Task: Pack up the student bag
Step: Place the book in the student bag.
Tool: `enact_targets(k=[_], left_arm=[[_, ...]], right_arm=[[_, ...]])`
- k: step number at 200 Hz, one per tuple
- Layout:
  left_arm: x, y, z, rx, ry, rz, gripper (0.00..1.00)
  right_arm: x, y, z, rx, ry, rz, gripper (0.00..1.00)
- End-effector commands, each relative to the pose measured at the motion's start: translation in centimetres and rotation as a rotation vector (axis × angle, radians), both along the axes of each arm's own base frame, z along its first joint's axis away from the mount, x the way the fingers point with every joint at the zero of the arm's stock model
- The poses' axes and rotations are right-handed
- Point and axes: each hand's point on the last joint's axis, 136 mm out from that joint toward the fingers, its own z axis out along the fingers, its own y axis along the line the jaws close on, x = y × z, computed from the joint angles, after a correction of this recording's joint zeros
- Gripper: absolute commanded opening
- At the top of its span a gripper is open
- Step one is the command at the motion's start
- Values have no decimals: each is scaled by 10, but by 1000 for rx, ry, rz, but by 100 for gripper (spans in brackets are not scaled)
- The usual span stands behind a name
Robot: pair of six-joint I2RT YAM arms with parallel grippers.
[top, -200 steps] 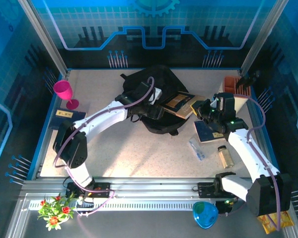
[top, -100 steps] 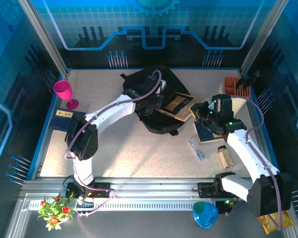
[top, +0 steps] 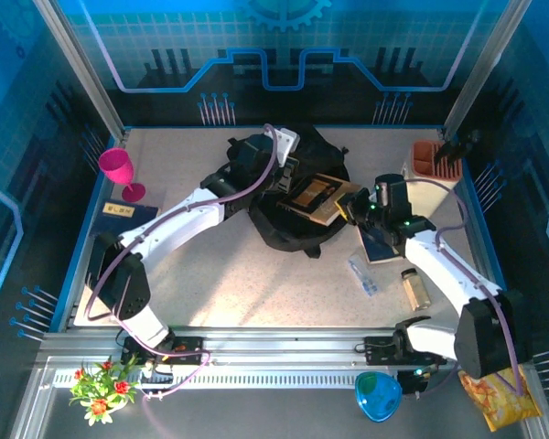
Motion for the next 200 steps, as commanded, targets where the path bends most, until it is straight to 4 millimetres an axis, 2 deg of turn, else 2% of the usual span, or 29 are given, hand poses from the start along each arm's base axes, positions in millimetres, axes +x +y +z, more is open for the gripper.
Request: enact_targets(k=[1, 54, 84, 87, 90, 124, 147, 155, 174, 191, 200], left_arm=[[-5, -12, 55, -118, -160, -67, 2], [-12, -21, 40, -156, -104, -102, 3], [-14, -21, 27, -173, -65, -88, 3], [-14, -20, 26, -175, -62, -86, 3], [-15, -21, 26, -178, -59, -85, 3], [-14, -16, 17, -196, -30, -46, 4], [-10, -10, 13, -195, -10, -9, 4], [-10, -9, 9, -202, 15, -8, 5], [-4, -2, 3, -218, 48, 18, 6], [0, 5, -5, -214, 69, 37, 6], [2, 8, -9, -210, 78, 45, 7]], right_arm=[[36, 15, 57, 100, -196, -40, 5], [68, 41, 63, 224, -279, -68, 4], [86, 56, 44, 215, -298, -79, 3], [92, 59, 55, 227, -327, -78, 3], [95, 61, 55, 228, -334, -80, 3], [117, 79, 26, 159, -342, -111, 6], [121, 97, -14, 88, -207, -88, 9], [117, 103, -30, 75, -147, -75, 12], [109, 117, -52, 68, -59, -23, 25], [96, 117, -64, 42, 19, 8, 47], [88, 114, -65, 26, 39, 29, 56]])
